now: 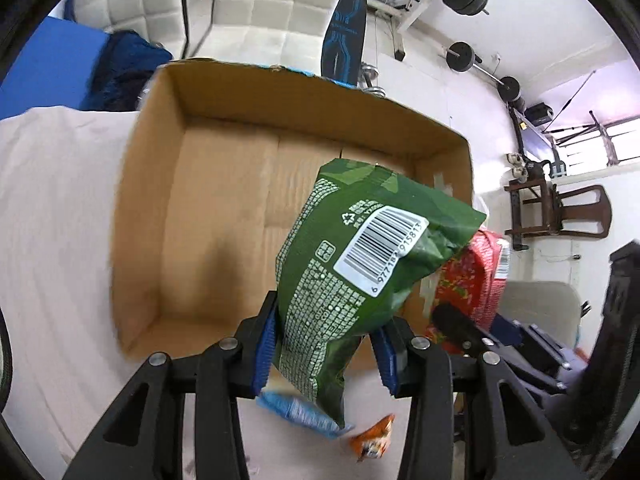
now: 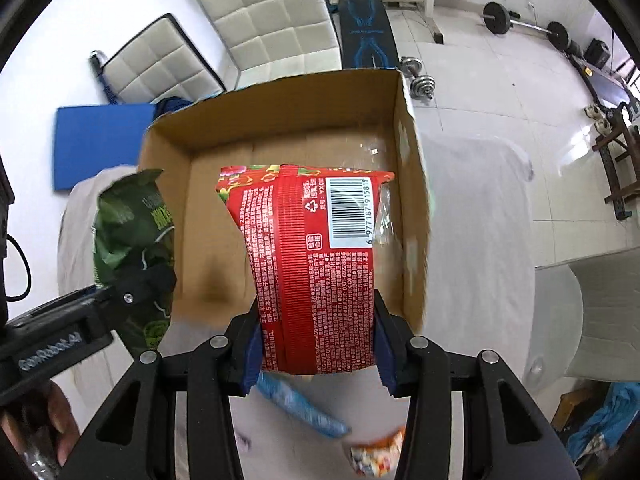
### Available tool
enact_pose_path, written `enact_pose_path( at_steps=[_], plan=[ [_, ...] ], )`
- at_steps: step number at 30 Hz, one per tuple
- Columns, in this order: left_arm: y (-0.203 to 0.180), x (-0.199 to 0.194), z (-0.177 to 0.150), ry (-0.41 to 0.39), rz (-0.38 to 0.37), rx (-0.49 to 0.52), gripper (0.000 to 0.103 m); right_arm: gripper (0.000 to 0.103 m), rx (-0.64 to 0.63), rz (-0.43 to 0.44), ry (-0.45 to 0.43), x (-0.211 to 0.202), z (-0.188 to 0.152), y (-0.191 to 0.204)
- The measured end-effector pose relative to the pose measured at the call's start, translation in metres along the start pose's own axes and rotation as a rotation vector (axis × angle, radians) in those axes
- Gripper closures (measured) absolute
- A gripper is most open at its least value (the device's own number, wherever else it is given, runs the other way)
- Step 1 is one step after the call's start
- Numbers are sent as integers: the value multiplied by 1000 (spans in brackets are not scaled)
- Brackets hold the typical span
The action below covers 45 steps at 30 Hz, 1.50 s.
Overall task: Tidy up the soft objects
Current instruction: 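Carry both bags into the cardboard box and open both tools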
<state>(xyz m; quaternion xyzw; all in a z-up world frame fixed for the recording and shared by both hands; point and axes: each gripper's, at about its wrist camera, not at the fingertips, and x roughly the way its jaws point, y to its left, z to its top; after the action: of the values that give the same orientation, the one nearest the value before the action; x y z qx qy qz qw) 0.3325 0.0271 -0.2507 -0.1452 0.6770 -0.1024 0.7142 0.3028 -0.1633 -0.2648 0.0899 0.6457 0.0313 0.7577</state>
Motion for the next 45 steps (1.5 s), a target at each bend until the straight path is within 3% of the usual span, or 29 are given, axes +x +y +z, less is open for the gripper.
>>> enact_pose_path(
  at_steps=[4,9,17,23,28,31,37,39,41,45],
  plan=[
    [12,33,45,67,-50,-40,63,55,26,-27,33,50,45,2],
    [21,69,75,149,-129,-97,63,55,43,-72,84,100,74,-5],
    [16,98,86,210,-124,-56,63,54,55,-83,133,152,94,-16],
    [6,100,85,207,-98,-30,61,54,49,-92,153,174,93,-17],
    [-4,84,75,195,-19,-4,51,52,53,-74,173,175,87,-21],
    [-12,67,67,167,26,33,43,43,47,-82,153,166,83,-19],
    [-17,28,43,140,50,36,43,22,3,-83,113,138,61,-2],
    [-17,9,28,102,80,49,37,4,2,-86,97,127,49,1],
    [-14,-1,10,68,94,54,21,1,-8,-106,68,114,36,5],
    [1,-39,-23,2,117,70,13,0,-42,-133,28,88,4,18]
  ],
)
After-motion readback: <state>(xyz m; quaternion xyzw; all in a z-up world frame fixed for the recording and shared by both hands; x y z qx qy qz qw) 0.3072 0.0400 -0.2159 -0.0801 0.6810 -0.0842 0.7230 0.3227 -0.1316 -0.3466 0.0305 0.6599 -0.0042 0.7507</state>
